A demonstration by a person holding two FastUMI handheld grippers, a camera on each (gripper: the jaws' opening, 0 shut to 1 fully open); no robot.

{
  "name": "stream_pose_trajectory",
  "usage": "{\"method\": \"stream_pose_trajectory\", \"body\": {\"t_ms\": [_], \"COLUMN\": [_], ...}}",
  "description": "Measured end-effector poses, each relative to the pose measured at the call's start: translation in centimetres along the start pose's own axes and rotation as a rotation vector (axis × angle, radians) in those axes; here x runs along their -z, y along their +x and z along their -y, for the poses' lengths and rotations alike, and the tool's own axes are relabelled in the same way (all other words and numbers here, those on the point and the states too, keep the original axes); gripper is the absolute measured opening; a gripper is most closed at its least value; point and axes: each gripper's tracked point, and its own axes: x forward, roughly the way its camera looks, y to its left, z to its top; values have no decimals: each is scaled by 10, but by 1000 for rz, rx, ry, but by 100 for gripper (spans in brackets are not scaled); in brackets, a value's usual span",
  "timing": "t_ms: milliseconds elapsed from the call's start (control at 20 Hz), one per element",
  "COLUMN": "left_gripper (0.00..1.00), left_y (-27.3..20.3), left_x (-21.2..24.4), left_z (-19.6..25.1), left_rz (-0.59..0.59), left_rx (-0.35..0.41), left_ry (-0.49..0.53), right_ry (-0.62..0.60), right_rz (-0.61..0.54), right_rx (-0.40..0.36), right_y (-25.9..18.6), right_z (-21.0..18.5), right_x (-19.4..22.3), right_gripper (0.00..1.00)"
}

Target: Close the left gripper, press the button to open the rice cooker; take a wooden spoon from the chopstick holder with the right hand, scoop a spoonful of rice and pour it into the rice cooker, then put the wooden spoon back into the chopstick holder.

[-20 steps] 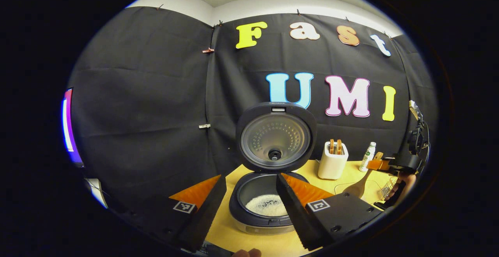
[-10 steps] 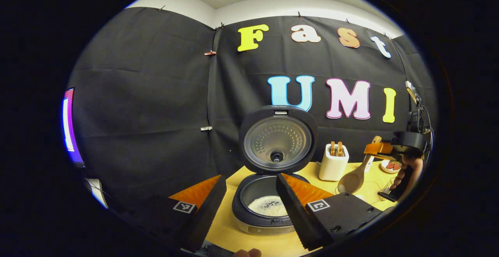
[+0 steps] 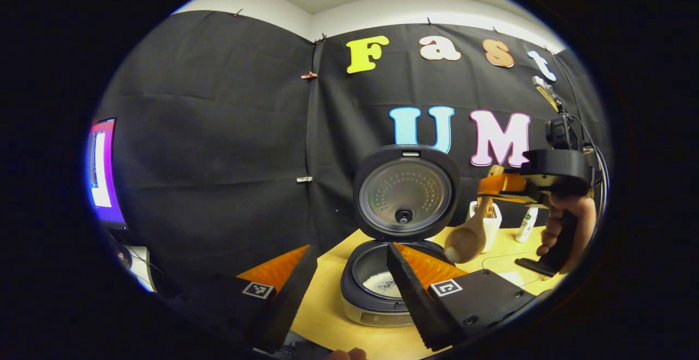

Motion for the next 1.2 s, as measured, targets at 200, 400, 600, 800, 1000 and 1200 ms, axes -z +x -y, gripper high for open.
{"method": "stream_pose_trajectory", "body": {"t_ms": [200,400,600,800,1000,1200], "left_gripper": [89,89,92,92,93,93], "left_y": [-10,-13,-17,-17,-18,-22], "left_x": [6,5,8,5,1,-1], "left_z": [-5,-13,-12,-8,-4,2], "left_rz": [-1,5,6,17,29,29], "left_rx": [-28,-55,-63,-61,-58,-52], "left_ry": [-21,-29,-46,-41,-35,-18], "right_ry": [-80,-186,-249,-338,-289,-286], "right_rz": [-32,-25,-13,32,27,36], "right_rx": [-66,-120,-175,-209,-206,-203], "right_y": [6,4,-1,-9,-9,-9], "right_z": [-26,-45,-61,-70,-65,-59], "right_x": [22,29,32,25,26,22], "right_gripper": [11,12,12,12,12,12]}}
